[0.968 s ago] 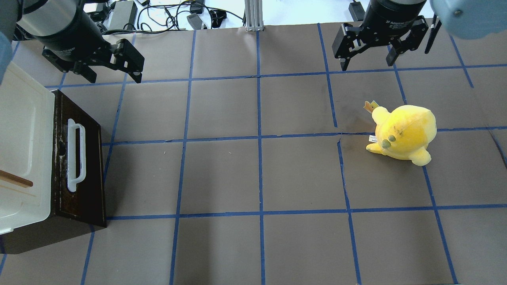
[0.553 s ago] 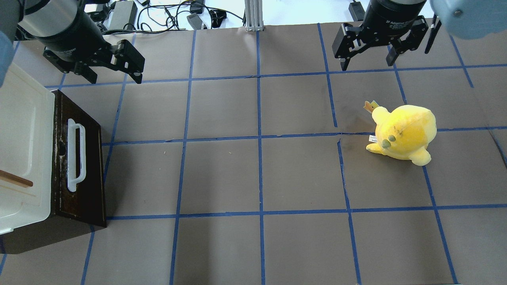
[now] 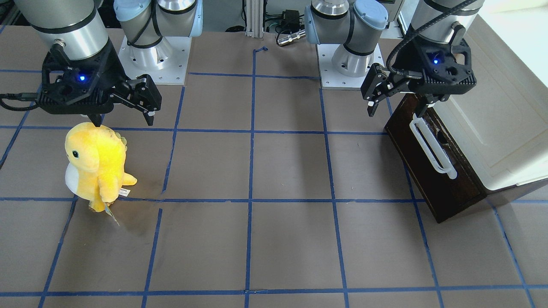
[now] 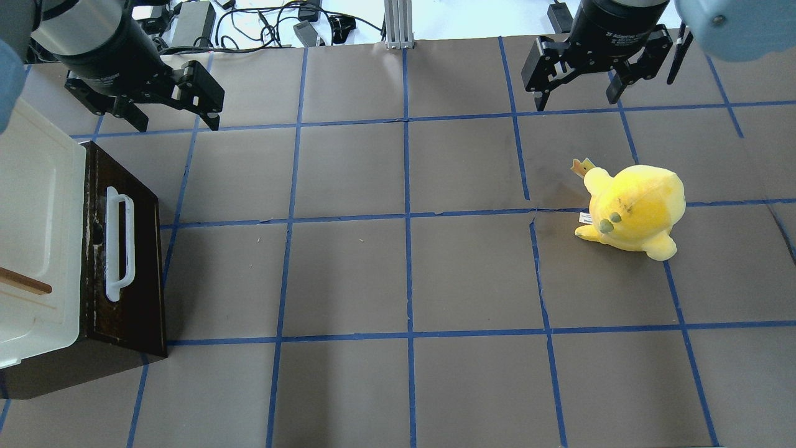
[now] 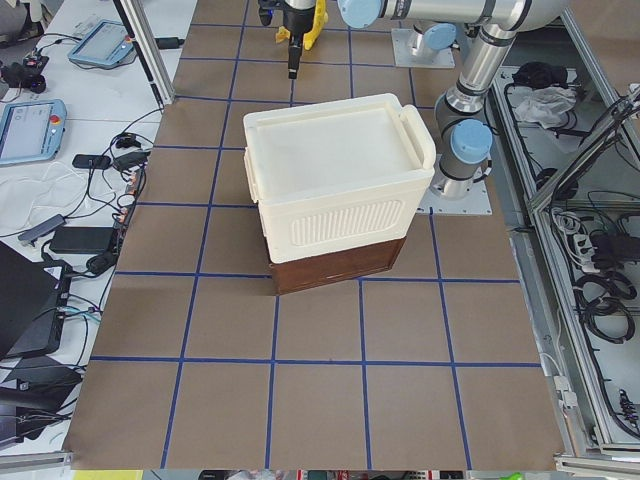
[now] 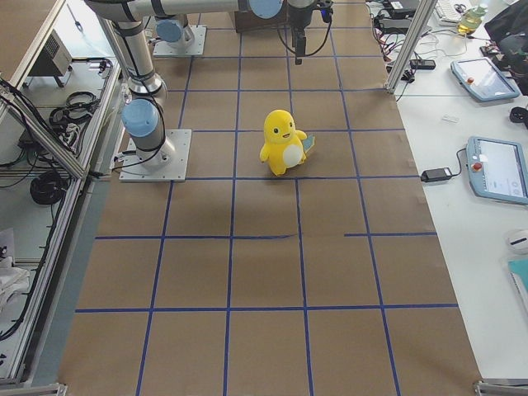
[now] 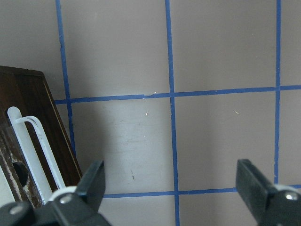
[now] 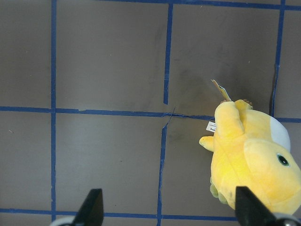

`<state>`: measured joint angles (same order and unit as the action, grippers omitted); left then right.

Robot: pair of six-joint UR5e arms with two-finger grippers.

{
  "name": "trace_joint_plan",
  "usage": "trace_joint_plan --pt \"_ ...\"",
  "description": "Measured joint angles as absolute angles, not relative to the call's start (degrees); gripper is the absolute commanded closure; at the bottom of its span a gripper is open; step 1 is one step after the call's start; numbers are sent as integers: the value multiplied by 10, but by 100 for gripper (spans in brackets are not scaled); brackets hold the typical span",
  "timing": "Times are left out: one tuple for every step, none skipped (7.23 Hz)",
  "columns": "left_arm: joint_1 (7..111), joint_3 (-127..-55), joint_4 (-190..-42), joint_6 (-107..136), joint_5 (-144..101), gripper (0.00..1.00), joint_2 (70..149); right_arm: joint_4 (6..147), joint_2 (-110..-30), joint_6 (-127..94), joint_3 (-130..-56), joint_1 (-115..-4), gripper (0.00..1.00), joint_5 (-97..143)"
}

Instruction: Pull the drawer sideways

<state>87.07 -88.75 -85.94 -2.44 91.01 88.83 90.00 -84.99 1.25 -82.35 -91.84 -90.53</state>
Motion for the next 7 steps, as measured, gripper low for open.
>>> trace_joint_plan --pt "877 -892 -856 2 912 0 900 900 -850 12 -824 -918 0 -905" --pt "892 -900 -849 36 920 0 920 900 -850 12 -824 -918 0 -905" --pt "914 -908 -835 80 938 0 944 900 -850 12 -824 -918 0 -905" --pt "944 -917 -822 123 978 0 967 900 -850 12 -824 -918 0 -905" --pt "971 -932 -815 161 1039 0 985 900 -850 12 -824 -918 0 -905" --pt "988 -949 -813 186 1099 0 999 900 -850 12 -824 -918 0 -905" --pt "995 -965 -813 197 1158 0 1011 900 -850 12 -824 -918 0 -905"
